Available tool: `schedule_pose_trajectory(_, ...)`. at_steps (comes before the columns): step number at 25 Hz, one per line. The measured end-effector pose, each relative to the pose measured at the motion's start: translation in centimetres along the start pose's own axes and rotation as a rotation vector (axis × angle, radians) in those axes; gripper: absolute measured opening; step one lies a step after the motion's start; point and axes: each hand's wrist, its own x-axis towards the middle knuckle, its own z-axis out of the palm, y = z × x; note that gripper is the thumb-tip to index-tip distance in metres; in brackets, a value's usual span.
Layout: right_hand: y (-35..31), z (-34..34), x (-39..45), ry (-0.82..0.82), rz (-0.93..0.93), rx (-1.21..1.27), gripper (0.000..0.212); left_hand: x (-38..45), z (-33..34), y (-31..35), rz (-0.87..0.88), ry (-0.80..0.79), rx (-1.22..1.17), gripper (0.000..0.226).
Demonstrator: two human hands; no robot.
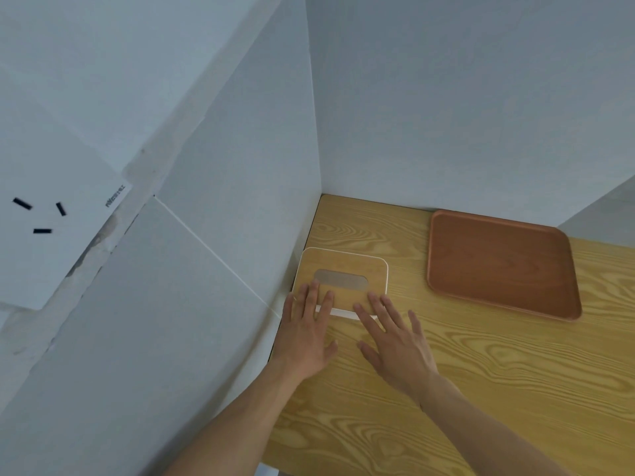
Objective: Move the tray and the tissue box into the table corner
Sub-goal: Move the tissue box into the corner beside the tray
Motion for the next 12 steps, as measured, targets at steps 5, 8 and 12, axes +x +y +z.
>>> schedule_pose_trajectory(5,1.2,-1.2,3.7,-0.009,0.013,-0.008,0.064,4.0,-2.4,-0.6,0.000,-0.024,-0.005,0.098)
schedule_pose_trajectory(8,1.9,-1.9,5.8,-0.019,0.027,0.002,0.064,6.3,-3.8,-1.1,0.005,-0.051,0.006,0.100)
schedule_pose_trajectory(12,2.6,-3.0,8.2,-0.027,0.028,0.009,0.063,8.9,-5.4,-1.6,0.012,-0.091,0.023,0.098)
